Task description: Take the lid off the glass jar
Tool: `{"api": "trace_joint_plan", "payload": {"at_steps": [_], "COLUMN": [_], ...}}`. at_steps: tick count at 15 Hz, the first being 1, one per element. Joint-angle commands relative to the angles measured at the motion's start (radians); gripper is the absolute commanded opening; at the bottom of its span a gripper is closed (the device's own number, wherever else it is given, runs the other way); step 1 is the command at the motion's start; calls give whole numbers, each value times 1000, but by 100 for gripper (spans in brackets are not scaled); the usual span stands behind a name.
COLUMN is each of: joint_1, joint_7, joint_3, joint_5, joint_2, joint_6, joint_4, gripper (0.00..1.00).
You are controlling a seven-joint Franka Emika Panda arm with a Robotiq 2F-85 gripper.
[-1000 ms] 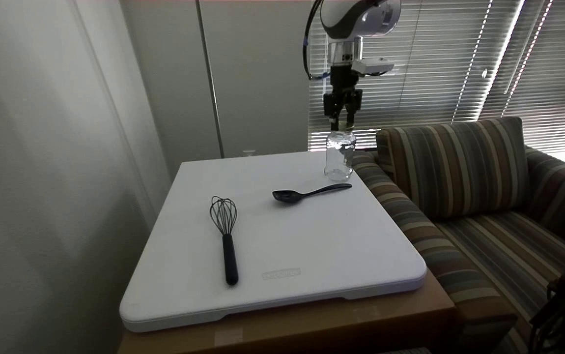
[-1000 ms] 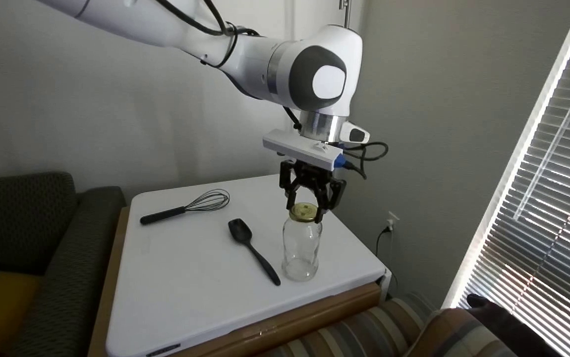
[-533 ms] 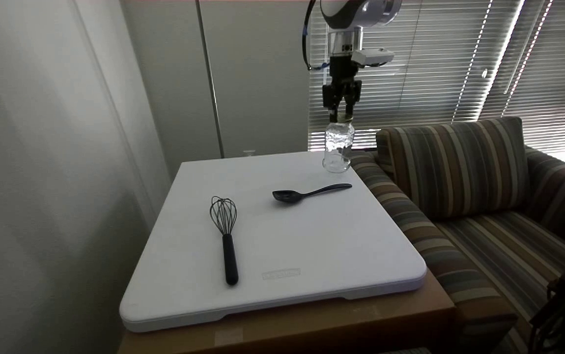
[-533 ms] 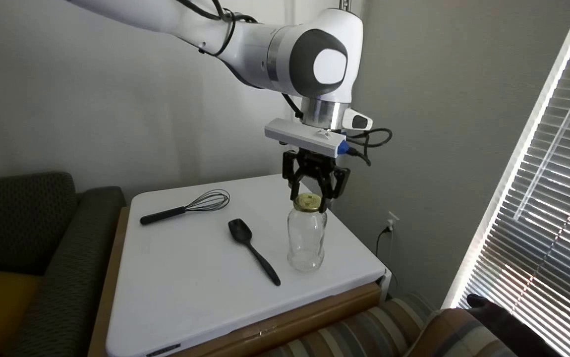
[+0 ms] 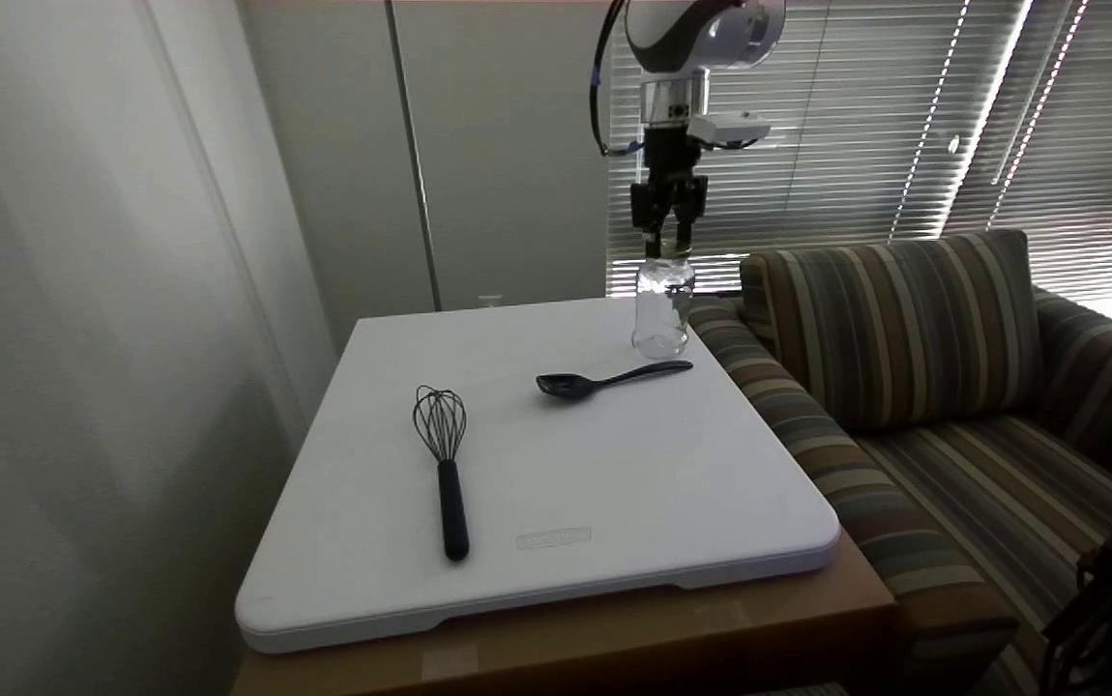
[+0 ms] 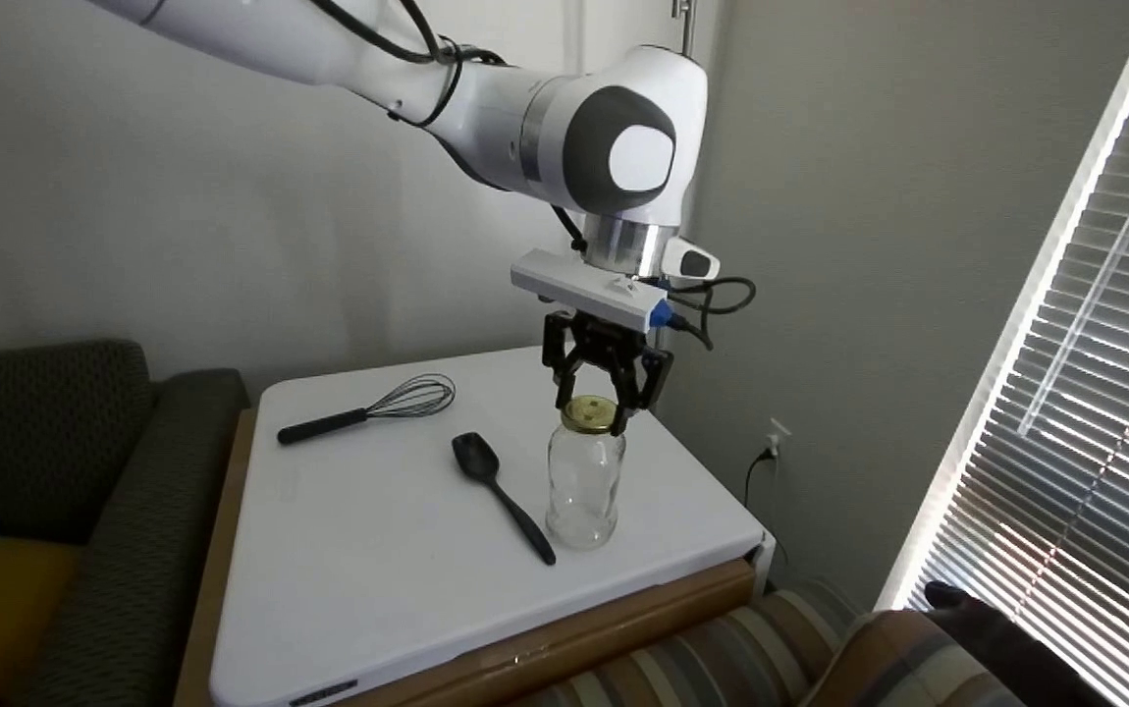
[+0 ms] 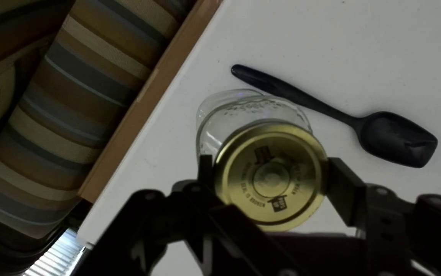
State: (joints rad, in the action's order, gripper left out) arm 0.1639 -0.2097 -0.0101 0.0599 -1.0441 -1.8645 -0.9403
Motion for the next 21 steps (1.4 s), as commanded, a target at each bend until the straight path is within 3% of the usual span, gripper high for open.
{"api": "trace_joint_plan", "payload": {"at_steps": [1,5,16,21], "joint_1": [5,-3,6,-4], "joint_7": [-20,-41,-318,-351], "joint_3": [19,20,41,27], "joint_5": [11,1,-65,-49], "joint_2": [2,1,-3,5], "joint_6": [25,31,61,0], "joint_4": [-13,-10,7,-9], "gripper": [47,47,47,47]}}
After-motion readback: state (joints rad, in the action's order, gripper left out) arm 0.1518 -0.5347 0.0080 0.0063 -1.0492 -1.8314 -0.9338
